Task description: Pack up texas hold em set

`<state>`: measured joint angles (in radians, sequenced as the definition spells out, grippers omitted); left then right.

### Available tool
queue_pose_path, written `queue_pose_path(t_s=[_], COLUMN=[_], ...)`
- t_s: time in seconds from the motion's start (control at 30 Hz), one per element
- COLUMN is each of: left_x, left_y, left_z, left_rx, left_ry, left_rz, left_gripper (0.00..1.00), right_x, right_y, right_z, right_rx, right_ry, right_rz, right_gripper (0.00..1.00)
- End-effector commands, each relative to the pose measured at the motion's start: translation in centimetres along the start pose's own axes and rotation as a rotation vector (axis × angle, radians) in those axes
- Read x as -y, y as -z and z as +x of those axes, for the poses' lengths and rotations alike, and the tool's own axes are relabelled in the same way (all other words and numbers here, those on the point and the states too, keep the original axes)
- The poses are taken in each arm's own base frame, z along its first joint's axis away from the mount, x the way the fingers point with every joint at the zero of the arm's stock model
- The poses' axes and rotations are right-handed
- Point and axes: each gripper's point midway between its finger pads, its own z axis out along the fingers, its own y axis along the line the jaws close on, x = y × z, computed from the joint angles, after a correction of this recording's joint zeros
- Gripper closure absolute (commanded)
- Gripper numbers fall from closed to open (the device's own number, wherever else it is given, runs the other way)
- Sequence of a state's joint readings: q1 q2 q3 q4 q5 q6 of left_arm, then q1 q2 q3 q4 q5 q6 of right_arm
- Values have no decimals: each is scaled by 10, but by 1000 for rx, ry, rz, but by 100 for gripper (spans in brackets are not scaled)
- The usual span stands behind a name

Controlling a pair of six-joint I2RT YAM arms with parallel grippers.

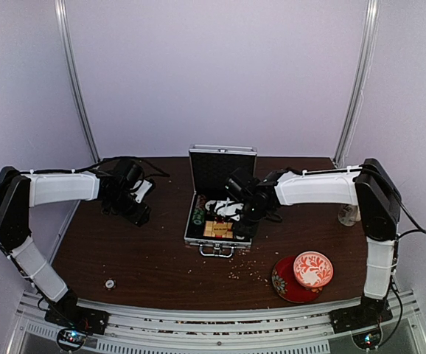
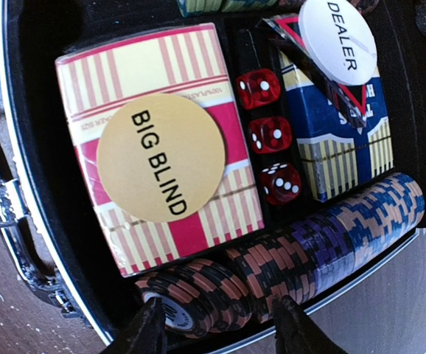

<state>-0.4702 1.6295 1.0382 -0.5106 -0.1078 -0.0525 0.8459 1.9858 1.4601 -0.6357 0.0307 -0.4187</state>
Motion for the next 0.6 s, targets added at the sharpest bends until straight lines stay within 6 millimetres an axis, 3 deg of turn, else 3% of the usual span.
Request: queue_pose_path(t_s=[0.0,0.17,0.37,0.57], left_x=[-3,-3,-2,-2], left_y=[2,2,2,1], left_z=[-9,-9,-9,-9], left_rx=[20,21,19,17], left_ry=[1,1,0,0], left_rz=[8,7,9,12], left_gripper=[44,44,44,44], right_x=[11,19,11,19], right_y=[-2,-2,-1,-2], right_z=[9,14,19,18], right_rx=[-29,-54,-68,-68], right_ry=[-12,-5,22,-2], right_rz=[62,113,74,114], right_gripper=[48,45,30,28])
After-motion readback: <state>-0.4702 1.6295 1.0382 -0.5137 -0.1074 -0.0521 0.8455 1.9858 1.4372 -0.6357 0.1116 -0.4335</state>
